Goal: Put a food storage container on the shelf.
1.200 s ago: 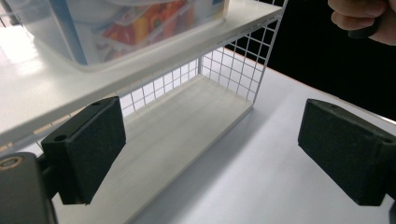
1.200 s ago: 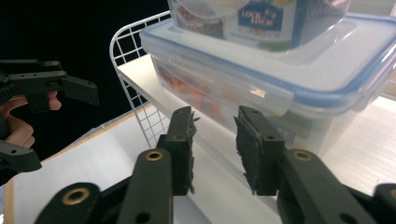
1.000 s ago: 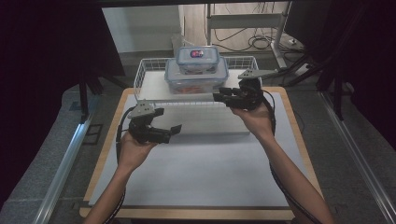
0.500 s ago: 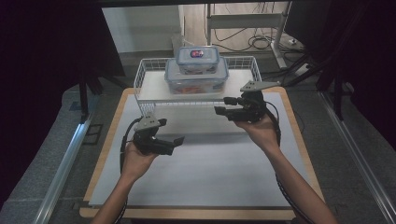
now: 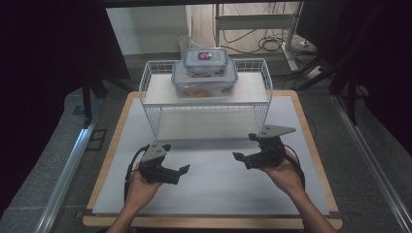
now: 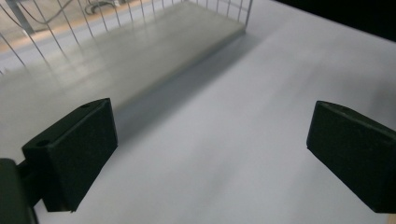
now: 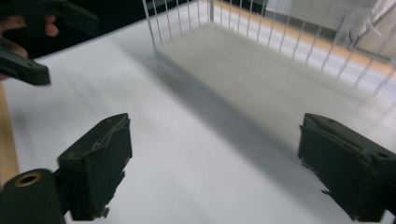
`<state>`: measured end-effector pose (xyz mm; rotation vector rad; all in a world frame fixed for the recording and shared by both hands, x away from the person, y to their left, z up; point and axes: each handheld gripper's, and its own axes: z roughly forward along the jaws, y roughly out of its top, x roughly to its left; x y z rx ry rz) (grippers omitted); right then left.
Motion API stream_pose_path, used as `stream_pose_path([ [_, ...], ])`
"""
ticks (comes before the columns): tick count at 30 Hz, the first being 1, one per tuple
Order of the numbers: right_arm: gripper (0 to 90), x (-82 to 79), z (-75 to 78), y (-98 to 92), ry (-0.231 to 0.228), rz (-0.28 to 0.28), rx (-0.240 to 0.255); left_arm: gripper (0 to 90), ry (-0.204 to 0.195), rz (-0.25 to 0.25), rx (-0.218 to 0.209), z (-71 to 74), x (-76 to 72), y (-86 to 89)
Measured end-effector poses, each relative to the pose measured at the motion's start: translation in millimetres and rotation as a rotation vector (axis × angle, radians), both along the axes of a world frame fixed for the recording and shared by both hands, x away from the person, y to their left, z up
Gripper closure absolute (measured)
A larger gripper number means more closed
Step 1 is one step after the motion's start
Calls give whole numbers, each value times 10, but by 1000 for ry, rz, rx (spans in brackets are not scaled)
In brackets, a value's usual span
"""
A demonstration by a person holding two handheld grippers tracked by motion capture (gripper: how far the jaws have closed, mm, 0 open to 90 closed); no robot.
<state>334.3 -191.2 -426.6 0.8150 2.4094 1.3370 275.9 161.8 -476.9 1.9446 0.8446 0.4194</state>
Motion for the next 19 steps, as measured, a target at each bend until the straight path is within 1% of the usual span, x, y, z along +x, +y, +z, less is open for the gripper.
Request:
stream_pose_path([
  [1, 77, -37, -80, -35, 12, 1, -7, 14, 1, 0, 7, -34, -21, 0],
  [3, 59, -88, -183, -85, 20, -1, -31, 13, 9, 3, 15, -133, -77, 0],
  [5, 58, -156, -298, -151, 18, -14, -31, 12, 26, 0, 33, -237, -124, 3],
  [6, 55, -183, -355, -184, 24, -16, -30, 12, 34, 2, 55, -288, -144, 3],
  [8, 51, -233, -468, -249, 32, -21, -34, 11, 39, 11, 116, -378, -181, 3],
  [10, 50, -270, -560, -299, 34, -25, -44, 10, 54, 7, 152, -433, -208, 14],
  [11, 50, -290, -615, -332, 42, -29, -59, 10, 59, 6, 152, -446, -215, 21],
  [12, 50, -300, -647, -350, 50, -31, -67, 10, 69, 8, 142, -460, -226, 29],
  [14, 50, -314, -721, -389, 74, -32, -75, 10, 71, 12, 138, -464, -227, 36],
  [15, 51, -316, -752, -402, 85, -34, -87, 10, 70, 15, 135, -463, -225, 34],
  [17, 50, -310, -768, -404, 83, -39, -98, 10, 68, 15, 127, -462, -218, 28],
  [19, 50, -298, -761, -397, 82, -39, -91, 10, 64, 13, 132, -463, -217, 22],
])
